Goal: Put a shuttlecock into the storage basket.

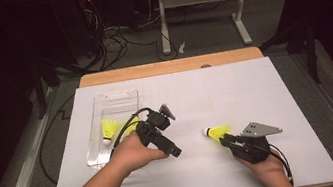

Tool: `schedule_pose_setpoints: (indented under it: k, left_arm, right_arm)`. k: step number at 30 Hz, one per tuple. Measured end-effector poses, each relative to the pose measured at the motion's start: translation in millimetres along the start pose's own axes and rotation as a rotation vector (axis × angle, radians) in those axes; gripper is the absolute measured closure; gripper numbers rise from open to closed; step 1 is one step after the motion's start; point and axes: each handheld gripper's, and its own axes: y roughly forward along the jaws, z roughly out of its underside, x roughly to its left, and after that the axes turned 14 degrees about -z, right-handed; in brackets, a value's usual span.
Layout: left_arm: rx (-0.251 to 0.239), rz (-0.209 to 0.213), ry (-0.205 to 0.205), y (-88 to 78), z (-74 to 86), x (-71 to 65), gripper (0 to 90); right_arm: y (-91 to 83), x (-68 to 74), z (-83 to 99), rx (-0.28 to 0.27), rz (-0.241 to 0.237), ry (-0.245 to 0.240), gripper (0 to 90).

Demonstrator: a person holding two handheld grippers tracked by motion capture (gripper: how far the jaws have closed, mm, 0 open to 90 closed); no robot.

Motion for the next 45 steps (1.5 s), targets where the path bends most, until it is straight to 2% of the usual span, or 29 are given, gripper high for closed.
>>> schedule_pose_setpoints:
  k: [9,14,28,34,39,45]
  left_arm:
    - [0.005,0.012,0.006,5.7,2.0,-2.0,0.7]
    - [-0.002,0.016,0.011,6.7,3.6,-2.7,0.7]
    - [-0.005,0.013,0.029,5.5,7.7,-4.9,0.7]
    - [-0.007,0.014,0.039,5.9,8.9,-5.6,0.7]
    - [-0.023,0.015,0.066,4.8,10.5,-6.3,0.7]
    - [-0.017,0.017,0.112,6.0,11.3,-10.0,0.8]
  right_arm:
    - [-2.2,-0.5,-1.0,-0.012,-0.014,-0.003,83.7]
    - [-0.2,-0.4,-0.4,0.003,-0.033,-0.017,89.8]
    - [-2.5,0.6,-2.7,0.019,-0.039,-0.054,90.0]
    - [-7.1,0.3,-5.8,0.007,-0.06,-0.058,90.0]
    - [-10.2,2.2,-8.0,0.002,-0.085,-0.058,90.0]
    - [-12.8,8.5,-12.7,-0.013,-0.138,-0.077,90.0]
